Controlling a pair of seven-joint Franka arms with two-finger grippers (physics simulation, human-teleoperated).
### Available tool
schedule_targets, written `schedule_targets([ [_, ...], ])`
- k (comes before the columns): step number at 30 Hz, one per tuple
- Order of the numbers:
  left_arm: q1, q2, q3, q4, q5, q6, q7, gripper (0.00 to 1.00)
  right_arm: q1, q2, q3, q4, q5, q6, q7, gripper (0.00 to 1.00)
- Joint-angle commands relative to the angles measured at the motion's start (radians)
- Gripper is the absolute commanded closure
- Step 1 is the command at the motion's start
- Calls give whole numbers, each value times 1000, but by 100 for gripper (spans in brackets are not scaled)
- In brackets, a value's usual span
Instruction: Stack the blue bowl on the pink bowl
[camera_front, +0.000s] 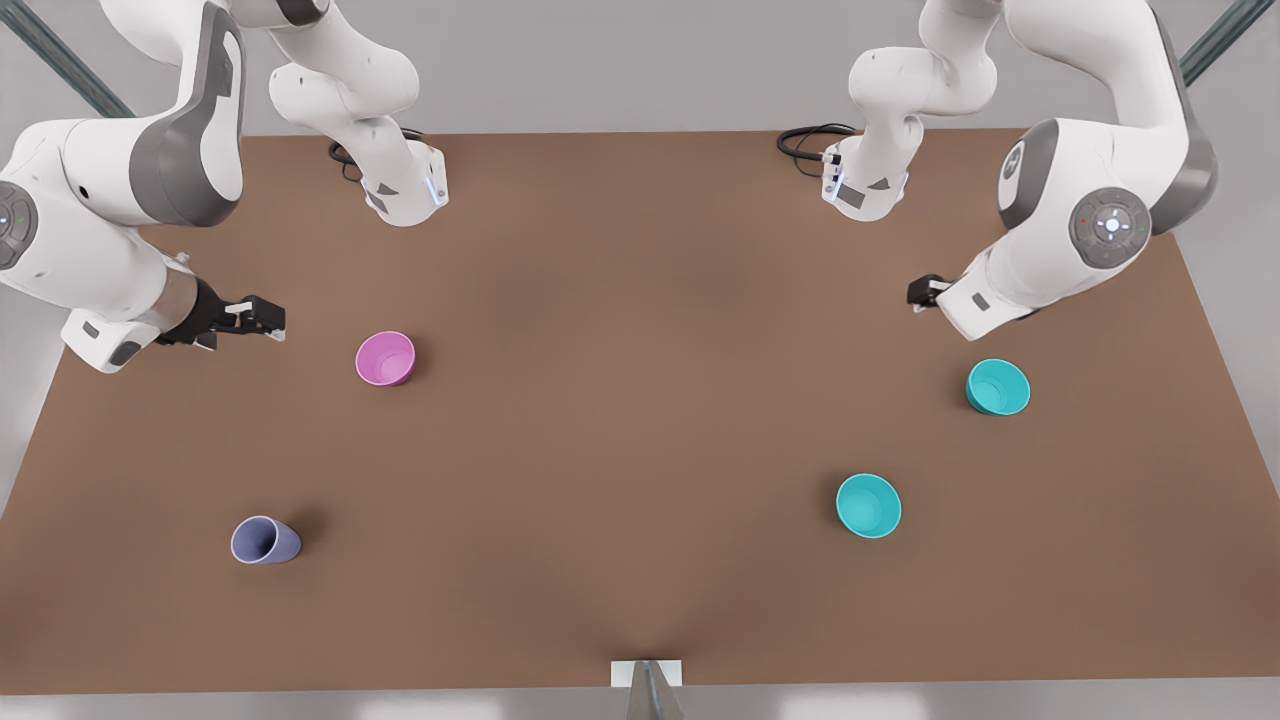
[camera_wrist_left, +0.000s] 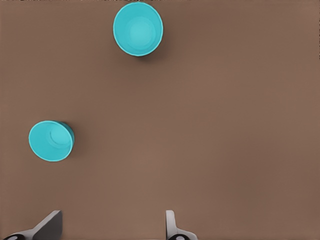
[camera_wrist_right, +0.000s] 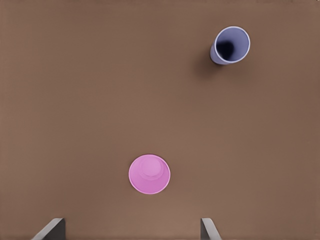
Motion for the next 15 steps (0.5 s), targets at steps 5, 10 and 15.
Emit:
schedule_targets([
  [5,-14,-1,-1,0,3,18,-3,0,6,2,2,-42,-4,5,-48,0],
  [10,-13,0,-1,0,5,39,-3,0,0,-148,-2,-653,7,488,12,0],
  [15,-8,-1,1,2,16,75,-3,0,-20,-122,-7,-869,40,789,30,0],
])
